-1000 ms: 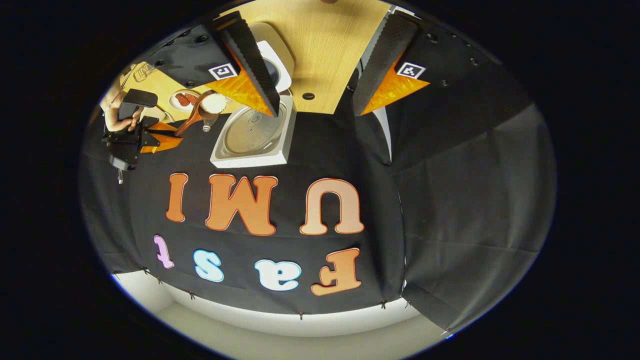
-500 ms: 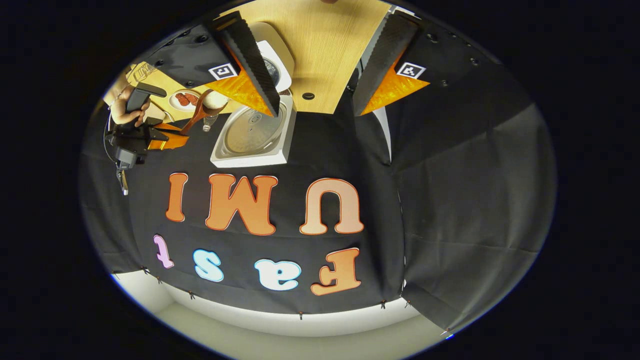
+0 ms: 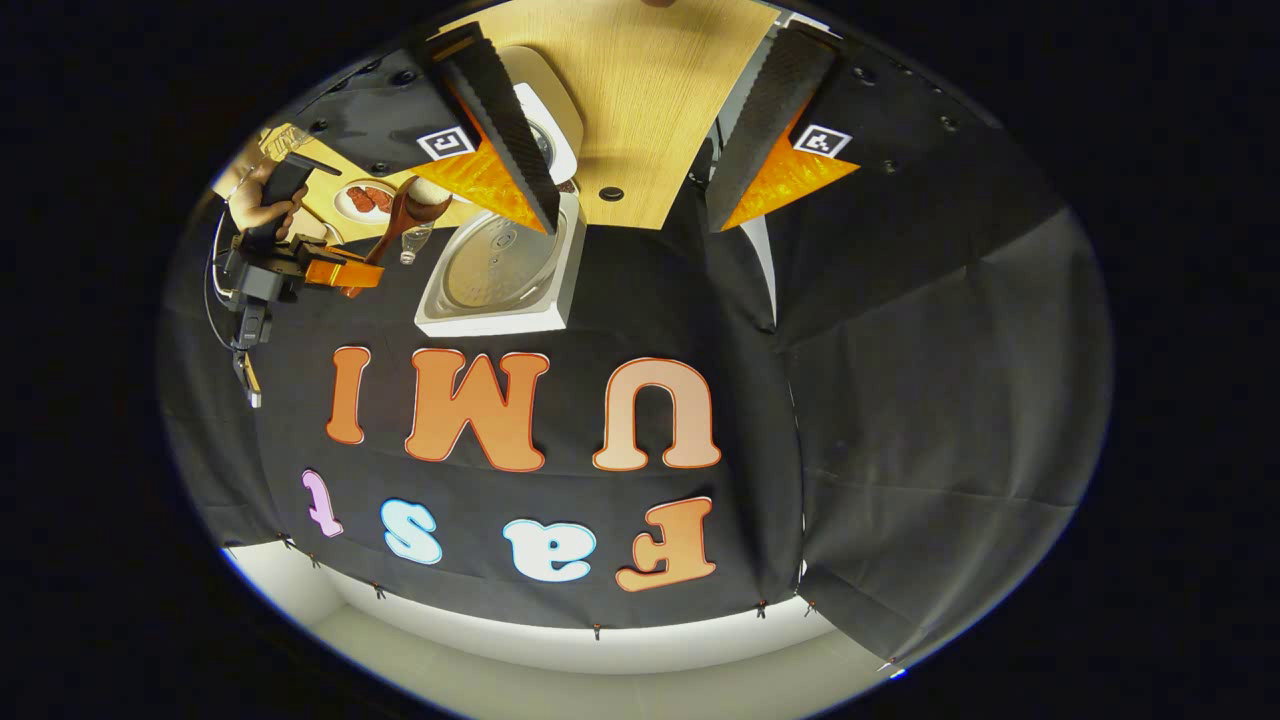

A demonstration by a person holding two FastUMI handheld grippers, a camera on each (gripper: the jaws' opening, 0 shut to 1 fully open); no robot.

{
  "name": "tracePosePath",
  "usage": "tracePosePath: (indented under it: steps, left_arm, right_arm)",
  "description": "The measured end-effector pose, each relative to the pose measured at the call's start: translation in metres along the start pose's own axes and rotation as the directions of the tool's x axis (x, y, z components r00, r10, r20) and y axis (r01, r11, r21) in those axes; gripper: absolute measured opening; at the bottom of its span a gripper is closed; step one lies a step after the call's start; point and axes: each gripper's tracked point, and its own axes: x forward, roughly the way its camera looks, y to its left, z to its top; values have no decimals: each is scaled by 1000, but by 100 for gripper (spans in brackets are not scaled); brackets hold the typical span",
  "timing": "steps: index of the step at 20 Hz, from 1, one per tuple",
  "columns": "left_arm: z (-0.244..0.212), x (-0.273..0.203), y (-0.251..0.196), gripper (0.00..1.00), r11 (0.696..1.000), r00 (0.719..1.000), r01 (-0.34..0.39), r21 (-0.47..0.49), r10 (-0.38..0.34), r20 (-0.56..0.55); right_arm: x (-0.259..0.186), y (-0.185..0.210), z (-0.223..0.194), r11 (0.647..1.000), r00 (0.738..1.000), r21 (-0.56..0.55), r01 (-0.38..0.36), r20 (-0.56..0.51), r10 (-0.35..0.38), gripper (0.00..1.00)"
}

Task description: Close the left gripper, press the button to open the rice cooker; take a wooden spoon from the chopstick holder with the right hand, scoop a spoonful of rice and pour it into the rice cooker, then put the wooden spoon back into the chopstick holder.

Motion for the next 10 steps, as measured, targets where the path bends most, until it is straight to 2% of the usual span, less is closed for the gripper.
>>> tracePosePath:
  steps: [2, 4, 7, 10]
  left_arm:
    - [0, 0, 0, 99, 1000, 1000, 0, 1, 0, 0]
    - [0, 0, 0, 100, 1000, 1000, -3, 1, 3, 1]
    - [-1, -1, 2, 99, 1000, 1000, -7, 1, 7, 0]
    - [-2, -3, 4, 99, 1000, 1000, -12, -3, 12, 0]
  right_arm:
    - [-2, 14, -4, 994, 999, -110, -29, 12, 31, 8]
    - [-3, 26, -8, 971, 998, -233, -55, 14, 60, 8]
    - [-8, 46, -16, 921, 994, -379, -94, 8, 105, 8]
    - [-10, 63, -22, 867, 988, -478, -143, -11, 157, 8]
